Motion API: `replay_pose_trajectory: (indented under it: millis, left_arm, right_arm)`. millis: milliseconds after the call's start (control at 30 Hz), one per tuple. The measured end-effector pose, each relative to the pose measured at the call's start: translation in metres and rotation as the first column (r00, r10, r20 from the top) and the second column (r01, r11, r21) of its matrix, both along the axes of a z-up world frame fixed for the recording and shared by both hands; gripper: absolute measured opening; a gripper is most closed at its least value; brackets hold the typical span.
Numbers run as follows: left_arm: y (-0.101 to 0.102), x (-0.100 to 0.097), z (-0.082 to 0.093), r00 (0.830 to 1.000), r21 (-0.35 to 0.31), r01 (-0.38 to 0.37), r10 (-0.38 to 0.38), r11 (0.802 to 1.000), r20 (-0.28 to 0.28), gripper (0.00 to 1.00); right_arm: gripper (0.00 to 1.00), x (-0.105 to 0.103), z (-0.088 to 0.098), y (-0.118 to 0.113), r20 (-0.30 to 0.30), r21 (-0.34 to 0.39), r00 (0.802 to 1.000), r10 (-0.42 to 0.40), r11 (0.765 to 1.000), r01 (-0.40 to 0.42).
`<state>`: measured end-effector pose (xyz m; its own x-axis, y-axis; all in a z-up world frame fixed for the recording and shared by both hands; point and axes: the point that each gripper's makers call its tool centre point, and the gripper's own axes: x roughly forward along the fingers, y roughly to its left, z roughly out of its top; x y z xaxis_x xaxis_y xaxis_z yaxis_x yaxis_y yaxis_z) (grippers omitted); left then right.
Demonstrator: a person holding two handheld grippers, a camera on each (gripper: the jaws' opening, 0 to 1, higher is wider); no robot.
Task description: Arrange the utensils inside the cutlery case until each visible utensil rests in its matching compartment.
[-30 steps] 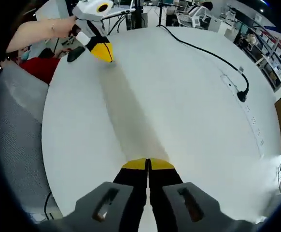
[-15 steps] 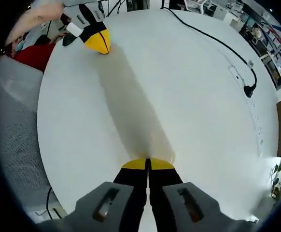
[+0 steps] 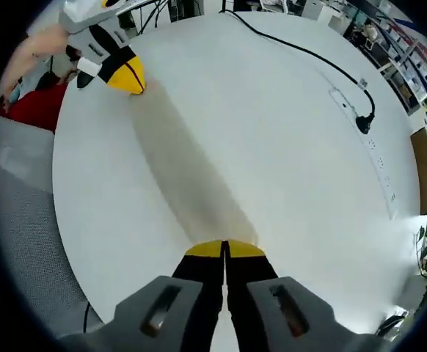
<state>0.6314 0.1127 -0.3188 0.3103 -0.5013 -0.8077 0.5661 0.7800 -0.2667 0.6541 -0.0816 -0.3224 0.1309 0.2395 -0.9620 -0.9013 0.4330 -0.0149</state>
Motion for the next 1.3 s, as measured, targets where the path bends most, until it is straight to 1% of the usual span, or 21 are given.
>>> replay_pose_trajectory:
  millis: [133,167,200,233,267,333,467,533,567,600,667,733,800,900,967,1000,1100,1167,1233,1267,1300]
  left_arm:
    - [-0.001,0.001,-0.001,1.0,0.002,-0.009,0.009,1.0,-0.004,0.0]
    - [-0.003,0.0,-0.001,1.0,0.01,0.002,-0.002,1.0,0.0,0.0]
    - [-0.004,0.0,-0.001,1.0,0.02,0.016,-0.016,1.0,0.012,0.0]
    - [-0.005,0.001,-0.002,1.0,0.031,0.021,-0.021,0.999,0.02,0.0]
    - [-0.006,0.001,-0.002,0.999,0.045,0.028,-0.029,0.999,0.028,0.0]
    - [-0.009,0.002,-0.003,0.995,0.086,0.07,-0.075,0.994,0.06,0.0]
    - [-0.01,0.005,-0.005,0.998,0.07,0.03,-0.034,0.997,0.05,0.0]
    - [-0.011,0.005,-0.005,0.995,0.101,0.056,-0.064,0.993,0.077,0.0]
    - [-0.012,0.006,-0.004,0.992,0.103,0.065,-0.075,0.993,0.097,0.0]
    - [-0.011,0.007,-0.004,0.993,0.093,0.058,-0.066,0.994,0.093,0.0]
    - [-0.009,0.006,-0.003,0.994,0.076,0.055,-0.062,0.996,0.095,0.0]
    - [-0.003,0.003,-0.002,0.994,0.103,0.058,-0.068,0.993,0.088,0.0]
    - [-0.004,-0.002,-0.003,0.999,0.06,0.023,-0.025,0.998,0.031,0.0]
    - [-0.002,-0.002,-0.003,0.999,0.079,0.028,-0.03,0.997,0.034,0.0]
    - [-0.002,-0.004,-0.003,1.0,0.076,0.022,-0.023,0.997,0.019,0.0]
    - [-0.002,-0.004,-0.003,0.999,0.086,0.045,-0.047,0.995,0.022,0.0]
    - [-0.005,0.001,-0.003,0.999,0.08,0.031,-0.033,0.996,0.024,0.0]
    - [-0.007,0.002,-0.004,0.998,0.098,0.041,-0.045,0.994,0.032,0.0]
    - [-0.007,0.003,-0.003,0.998,0.096,0.045,-0.049,0.994,0.038,0.0]
    - [-0.008,0.005,-0.003,0.999,0.075,0.011,-0.013,0.997,0.033,0.0]
    - [-0.008,0.005,-0.002,0.999,0.074,0.019,-0.022,0.997,0.041,0.0]
  right_arm:
    - [0.0,-0.009,-0.013,-0.005,-0.057,-0.068,0.998,0.022,0.997,-0.026]
    - [0.0,-0.007,-0.014,-0.003,-0.039,-0.069,0.999,0.002,0.998,-0.005]
    - [0.0,-0.008,-0.012,-0.004,-0.064,-0.077,0.997,-0.044,0.996,0.039]
    - [0.0,-0.005,-0.013,-0.003,-0.072,-0.071,0.997,-0.027,0.997,0.022]
    - [0.0,-0.006,-0.013,-0.004,-0.078,-0.067,0.994,-0.08,0.995,0.074]
    - [0.0,-0.006,-0.013,-0.004,-0.069,-0.064,0.997,-0.025,0.998,0.021]
    - [0.0,-0.008,-0.014,-0.003,-0.062,-0.085,0.998,-0.022,0.996,0.017]
    - [0.0,-0.008,-0.014,-0.003,-0.044,-0.129,0.999,0.0,0.992,-0.006]
    - [0.0,-0.008,-0.014,-0.002,-0.04,-0.142,0.999,0.008,0.99,-0.014]
    - [0.0,-0.009,-0.014,-0.002,-0.04,-0.148,0.999,0.014,0.989,-0.019]
    - [0.0,-0.007,-0.014,-0.003,-0.046,-0.15,0.999,0.001,0.989,-0.008]
    - [0.0,-0.006,-0.014,-0.004,-0.062,-0.141,0.998,-0.028,0.99,0.019]
    - [0.0,-0.007,-0.014,-0.004,-0.067,-0.135,0.997,-0.029,0.991,0.02]
    - [0.0,-0.009,-0.014,-0.003,-0.048,-0.135,0.999,-0.023,0.991,0.016]
    - [0.0,-0.009,-0.013,-0.003,-0.022,-0.148,1.0,0.013,0.989,-0.016]
    - [0.0,-0.009,-0.014,-0.003,-0.022,-0.148,1.0,0.012,0.989,-0.015]
    - [0.0,-0.007,-0.014,-0.004,-0.033,-0.143,0.999,-0.007,0.99,0.002]
    - [0.0,-0.007,-0.014,-0.004,-0.047,-0.111,0.997,-0.056,0.993,0.05]
    - [0.0,-0.008,-0.013,-0.005,-0.042,-0.081,0.998,-0.052,0.996,0.048]
    - [0.0,-0.009,-0.012,-0.004,-0.029,-0.062,0.999,-0.028,0.998,0.026]
    - [0.0,-0.01,-0.012,-0.004,-0.027,-0.048,0.999,-0.018,0.999,0.017]
